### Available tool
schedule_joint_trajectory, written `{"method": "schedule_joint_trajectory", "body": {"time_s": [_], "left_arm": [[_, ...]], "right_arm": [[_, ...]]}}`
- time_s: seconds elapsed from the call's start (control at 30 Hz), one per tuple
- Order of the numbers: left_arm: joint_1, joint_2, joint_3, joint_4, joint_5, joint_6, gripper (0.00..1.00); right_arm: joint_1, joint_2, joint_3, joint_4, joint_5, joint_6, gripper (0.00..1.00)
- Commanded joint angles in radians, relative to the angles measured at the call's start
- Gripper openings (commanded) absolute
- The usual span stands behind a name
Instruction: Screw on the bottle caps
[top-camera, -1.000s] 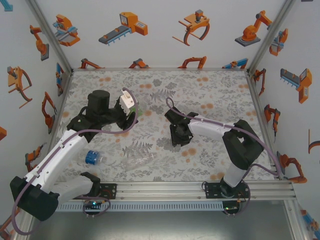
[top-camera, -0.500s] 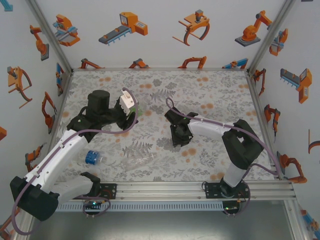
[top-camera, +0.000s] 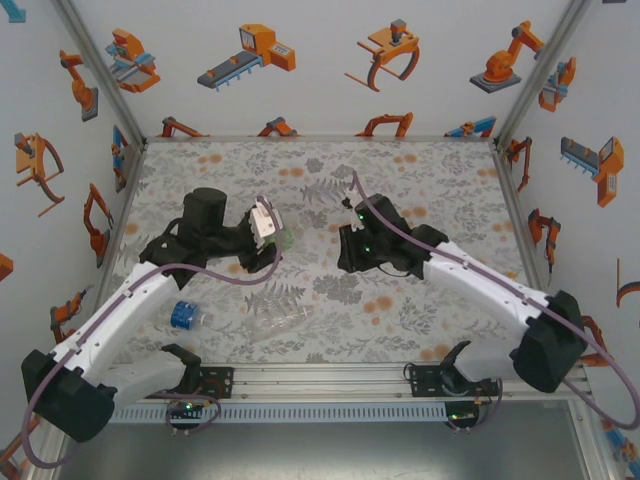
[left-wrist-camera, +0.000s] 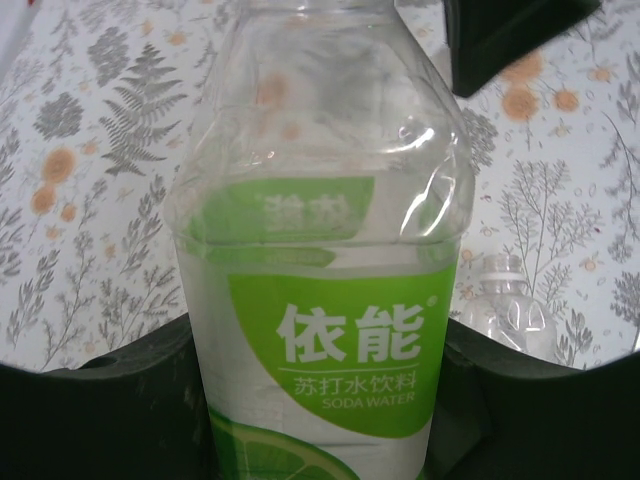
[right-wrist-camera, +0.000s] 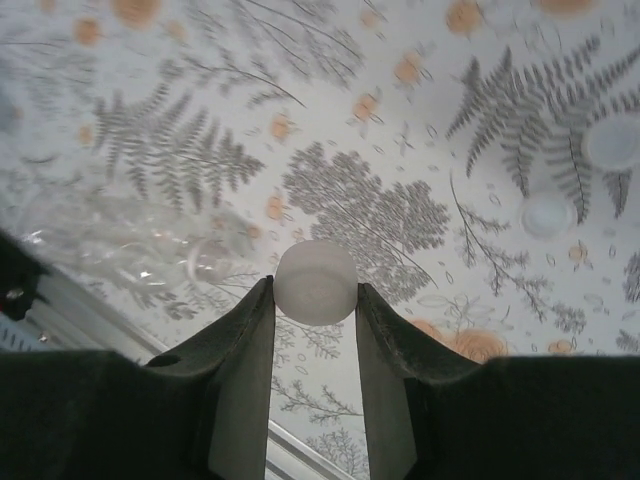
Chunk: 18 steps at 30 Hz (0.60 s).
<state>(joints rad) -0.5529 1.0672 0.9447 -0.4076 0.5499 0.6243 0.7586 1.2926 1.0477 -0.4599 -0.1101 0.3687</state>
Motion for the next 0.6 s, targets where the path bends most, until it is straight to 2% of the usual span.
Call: {"method": "schedule_joint_trajectory", "body": {"time_s": [0.0, 0.3, 0.47, 0.57], "left_arm": [[-0.019, -0.042, -0.026, -0.043, 0.094, 0.146, 0.0], [-0.05, -0.061, -0.044, -0.1, 0.135, 0.261, 0.0], [-0.062, -0.062, -0.044, -0.113, 0.149, 0.285, 0.0], [-0.068, -0.064, -0.047, -0.131, 0.144, 0.313, 0.0]], "right_arm": [[-0.004, -0.086, 0.026, 0.066, -0.14, -0.186, 0.0], [-0.002, -0.272, 0.044, 0.094, -0.495, -0.587, 0.0], [0.002, -0.276, 0.089, 0.058, -0.632, -0.737, 0.0], [0.018, -0.258, 0.109, 0.056, -0.669, -0.779, 0.0]]}}
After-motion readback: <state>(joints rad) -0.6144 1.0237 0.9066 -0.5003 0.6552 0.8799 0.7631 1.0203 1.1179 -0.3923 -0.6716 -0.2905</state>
